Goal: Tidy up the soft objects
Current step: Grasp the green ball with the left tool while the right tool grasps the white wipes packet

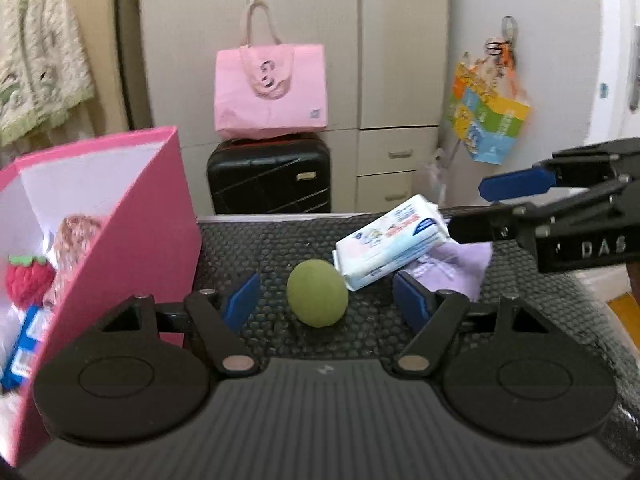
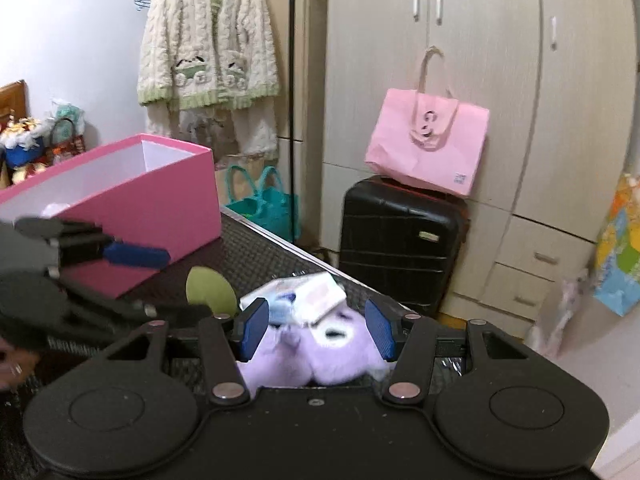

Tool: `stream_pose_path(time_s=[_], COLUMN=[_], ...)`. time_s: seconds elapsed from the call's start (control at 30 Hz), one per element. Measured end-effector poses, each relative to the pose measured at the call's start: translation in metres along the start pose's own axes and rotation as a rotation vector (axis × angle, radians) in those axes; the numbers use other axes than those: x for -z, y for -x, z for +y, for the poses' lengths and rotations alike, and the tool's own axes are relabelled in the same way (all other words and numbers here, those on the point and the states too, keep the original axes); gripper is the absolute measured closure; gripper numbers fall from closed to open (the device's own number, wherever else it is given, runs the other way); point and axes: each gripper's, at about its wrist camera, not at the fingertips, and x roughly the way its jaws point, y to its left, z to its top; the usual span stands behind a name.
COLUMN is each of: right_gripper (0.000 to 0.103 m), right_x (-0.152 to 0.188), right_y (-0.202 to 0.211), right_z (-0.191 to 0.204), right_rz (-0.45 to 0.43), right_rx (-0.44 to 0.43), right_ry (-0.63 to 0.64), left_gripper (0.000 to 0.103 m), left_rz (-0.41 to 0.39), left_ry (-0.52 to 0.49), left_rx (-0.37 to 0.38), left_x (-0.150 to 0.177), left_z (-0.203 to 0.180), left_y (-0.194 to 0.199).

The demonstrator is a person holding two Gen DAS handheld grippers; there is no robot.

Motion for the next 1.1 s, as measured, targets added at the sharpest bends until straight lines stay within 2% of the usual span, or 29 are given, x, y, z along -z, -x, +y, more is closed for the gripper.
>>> stream_pose_path(time_s=[0.13, 0.23, 0.3, 0.33, 0.4, 0.57, 0.8, 0.9, 0.93, 1.03, 1.1], right_gripper=[0.044, 0.044, 0.036, 0.029, 0.029, 0.029, 0.029, 0.032, 0.039, 0.041, 0.041], right_x=[-0.008, -0.013, -0.016, -0.018, -0.021, -0.024, -0.022, -0.023, -0.023, -0.022, -0.022], right_y=[-0.019, -0.028, -0.033, -0.036, -0.04, -0.051, -0.062, -0.065, -0.066, -0.067, -0.068], right_z=[0.0, 0.001, 0.0, -0.003, -0.01, -0.021, -0.012, -0.01, -0.008, -0.004, -0.002], right_rz=[0.036, 0.039, 0.043, 0.046, 0.056, 0.092, 0.12, 0.127, 0.133, 0.119, 0.123], right_rx=[-0.072, -0.08, -0.078, -0.069, -0.076, -0.192, -0.214, -0.218, -0.219, -0.219, -0.217], right_ry=[0.065, 0.103, 0.116, 0.114, 0.104, 0.059, 0.097, 0.124, 0.137, 0.163, 0.18], left_gripper=[0.032, 0.033, 0.035, 0.035, 0.035, 0.036, 0.036, 0.051, 0.056, 0.066, 0.066], left_rz=[0.017, 0.007, 0.01, 0.02, 0.029, 0.029, 0.024, 0.027, 0.026, 0.03, 0.036], left_ry=[0.032, 0.046, 0.048, 0.039, 0.028, 0.031, 0.054, 0.02, 0.016, 0.029, 0.048], left_rx=[-0.015, -0.043, -0.05, -0.053, -0.062, -0.07, -0.031, -0.056, -0.064, -0.079, -0.074], left_x=[0.005, 0.004, 0.004, 0.005, 0.008, 0.009, 0.009, 0.01, 0.009, 0.008, 0.007], left_z=[-0.002, -0.001, -0.003, -0.005, -0.008, -0.01, -0.009, -0.012, -0.012, -0.009, -0.007], left_y=[-0.012, -0.016, -0.02, -0.021, -0.024, -0.029, -0.031, -0.031, -0.03, -0.031, -0.031])
